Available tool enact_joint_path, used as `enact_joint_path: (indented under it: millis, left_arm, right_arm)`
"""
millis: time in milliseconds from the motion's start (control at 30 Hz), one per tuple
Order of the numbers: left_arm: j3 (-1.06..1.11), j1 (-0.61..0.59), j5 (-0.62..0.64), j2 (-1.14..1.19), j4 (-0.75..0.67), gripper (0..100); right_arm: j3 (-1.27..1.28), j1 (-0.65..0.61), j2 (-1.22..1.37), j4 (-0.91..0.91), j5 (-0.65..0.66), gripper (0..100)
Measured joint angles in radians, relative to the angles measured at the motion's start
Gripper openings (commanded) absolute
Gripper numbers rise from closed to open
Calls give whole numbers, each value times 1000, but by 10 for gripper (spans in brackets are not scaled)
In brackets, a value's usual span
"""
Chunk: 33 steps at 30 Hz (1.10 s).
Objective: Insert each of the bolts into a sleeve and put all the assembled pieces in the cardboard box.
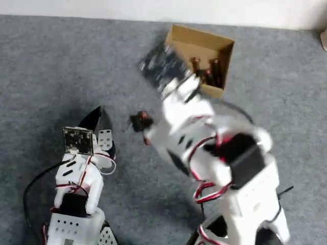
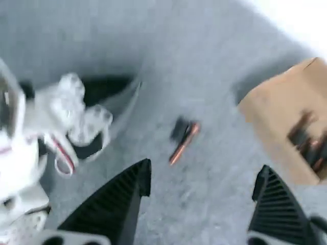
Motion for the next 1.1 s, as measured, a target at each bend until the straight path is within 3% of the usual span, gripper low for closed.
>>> enact_joint_path:
  millis: [233, 333, 500, 833, 1100]
  left_arm:
    - [0, 0, 0, 0, 0, 11]
    - [0, 0, 0, 0, 0, 11]
    - [0, 0, 0, 0, 0, 11]
    - [0, 0, 0, 0, 0, 11]
    - [0, 0, 0, 0, 0, 11]
  right_arm:
    - [872, -35, -132, -565, 2, 293]
    - [1079, -37, -86, -806, 2, 293]
    - [1083, -37, 75, -982, -46, 293]
    - [804, 17, 486, -997, -64, 293]
    - [706, 71, 684, -997, -195, 293]
